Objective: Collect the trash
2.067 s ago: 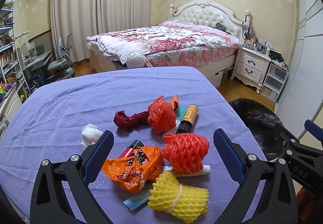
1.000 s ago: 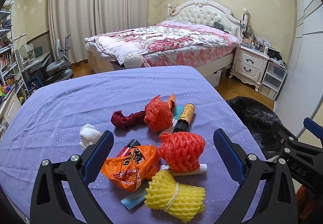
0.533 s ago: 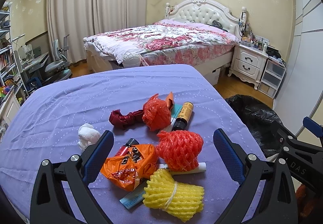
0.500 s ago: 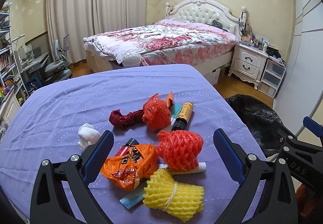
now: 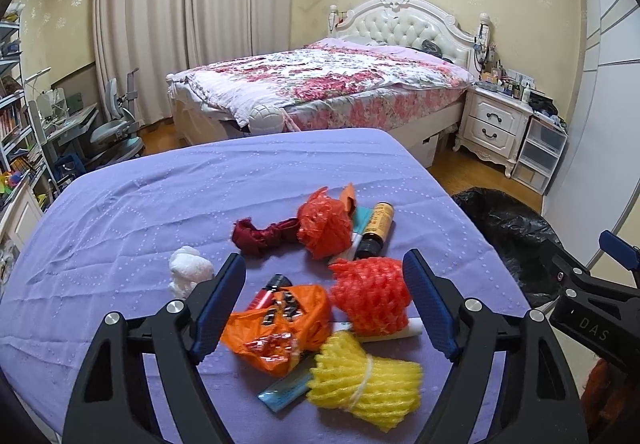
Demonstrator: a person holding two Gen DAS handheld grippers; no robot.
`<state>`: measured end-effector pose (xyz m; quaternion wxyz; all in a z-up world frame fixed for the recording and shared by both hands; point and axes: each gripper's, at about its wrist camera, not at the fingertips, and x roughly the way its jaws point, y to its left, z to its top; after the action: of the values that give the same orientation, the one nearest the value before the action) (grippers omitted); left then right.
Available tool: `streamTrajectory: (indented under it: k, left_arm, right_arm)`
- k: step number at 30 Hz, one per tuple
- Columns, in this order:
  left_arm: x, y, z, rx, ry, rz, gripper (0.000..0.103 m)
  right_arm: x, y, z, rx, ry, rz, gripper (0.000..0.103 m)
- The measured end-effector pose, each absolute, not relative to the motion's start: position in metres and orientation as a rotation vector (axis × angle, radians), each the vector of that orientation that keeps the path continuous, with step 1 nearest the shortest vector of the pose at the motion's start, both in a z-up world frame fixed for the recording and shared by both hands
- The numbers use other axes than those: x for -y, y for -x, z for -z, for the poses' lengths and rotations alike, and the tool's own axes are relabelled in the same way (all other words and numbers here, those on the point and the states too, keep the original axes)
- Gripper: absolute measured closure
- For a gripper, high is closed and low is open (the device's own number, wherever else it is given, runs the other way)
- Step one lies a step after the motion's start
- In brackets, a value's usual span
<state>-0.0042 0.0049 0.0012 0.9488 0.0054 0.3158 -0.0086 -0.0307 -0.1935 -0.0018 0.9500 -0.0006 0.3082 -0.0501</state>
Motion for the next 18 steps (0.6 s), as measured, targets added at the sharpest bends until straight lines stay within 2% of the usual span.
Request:
streamTrajectory:
  k: [3, 15, 18]
  left_arm:
    - [-0.019, 0.007, -0.002, -0.643, -0.016, -0.004, 0.025]
    - [-0.094, 0.023, 0.002, -0.668, 0.022, -0.140, 0.025]
    - [-0.108, 0.027, 0.001, -0.661, 0.023, -0.172, 0.025]
  right_arm:
    - [0.185, 0.032, 0.000, -0.630, 0.011, 0.080, 0.011]
    - [0.110, 0.037, -0.005, -0.640, 0.067, -0.141, 0.011]
    - [0.090, 0.037, -0.004, -0.645, 0.094, -0.184, 0.016]
